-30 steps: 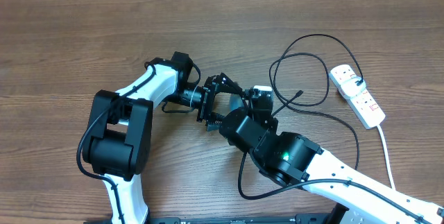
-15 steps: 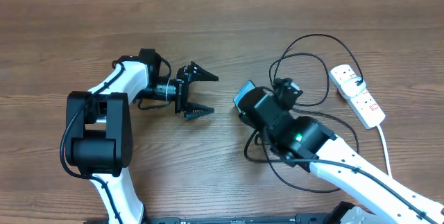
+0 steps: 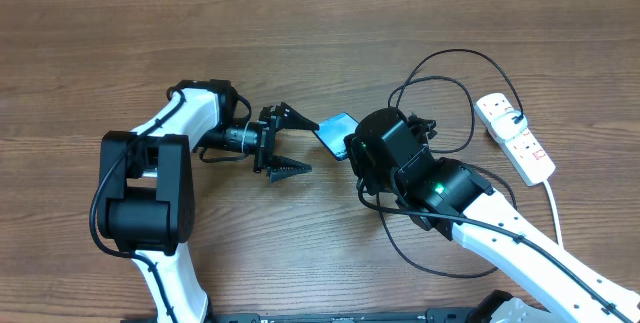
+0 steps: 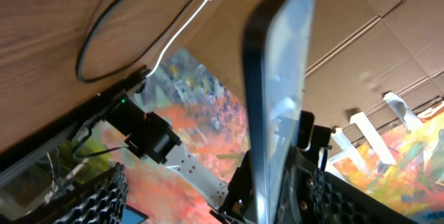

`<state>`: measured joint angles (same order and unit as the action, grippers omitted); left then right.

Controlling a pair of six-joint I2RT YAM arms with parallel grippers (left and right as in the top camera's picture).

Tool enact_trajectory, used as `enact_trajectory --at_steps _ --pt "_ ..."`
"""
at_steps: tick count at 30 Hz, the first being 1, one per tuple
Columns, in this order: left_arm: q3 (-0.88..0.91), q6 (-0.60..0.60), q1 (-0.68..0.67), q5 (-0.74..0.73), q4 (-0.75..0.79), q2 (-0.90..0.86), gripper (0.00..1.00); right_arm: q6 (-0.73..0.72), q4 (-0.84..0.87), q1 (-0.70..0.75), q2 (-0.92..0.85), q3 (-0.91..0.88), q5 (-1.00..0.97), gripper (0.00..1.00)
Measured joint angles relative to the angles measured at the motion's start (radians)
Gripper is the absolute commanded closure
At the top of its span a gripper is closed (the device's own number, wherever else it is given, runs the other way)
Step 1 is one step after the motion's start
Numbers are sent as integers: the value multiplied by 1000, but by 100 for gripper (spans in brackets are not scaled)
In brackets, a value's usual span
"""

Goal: Plug charger to phone and switch on socket

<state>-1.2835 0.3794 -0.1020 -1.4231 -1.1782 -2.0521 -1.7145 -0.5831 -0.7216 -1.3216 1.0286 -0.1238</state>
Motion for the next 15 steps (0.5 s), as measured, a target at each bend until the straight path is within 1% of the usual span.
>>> enact_trajectory --at_steps 1,5,6,7,8,10,11,13,15 --pt "0 11 -8 -5 3 0 16 -7 12 0 -2 0 7 96" --pt "0 71 -39 -18 43 0 34 -22 68 0 -36 0 40 96" --pt "0 90 -43 -21 57 0 44 -25 73 -1 -48 0 48 96" --pt "0 114 -47 -22 77 0 83 -28 79 -1 -66 0 55 96" --pt "0 137 -49 -24 96 0 89 -30 86 -2 -79 0 60 96" --pt "0 196 -49 -29 140 0 91 -35 88 -6 -105 0 66 96" --pt "0 230 -49 -30 148 0 90 -58 90 -7 -117 0 59 96" --pt "0 284 -31 -77 167 -7 91 -113 120 -5 -125 0 57 96" --pt "0 340 -24 -84 203 -8 91 -138 136 -5 -131 0 51 96"
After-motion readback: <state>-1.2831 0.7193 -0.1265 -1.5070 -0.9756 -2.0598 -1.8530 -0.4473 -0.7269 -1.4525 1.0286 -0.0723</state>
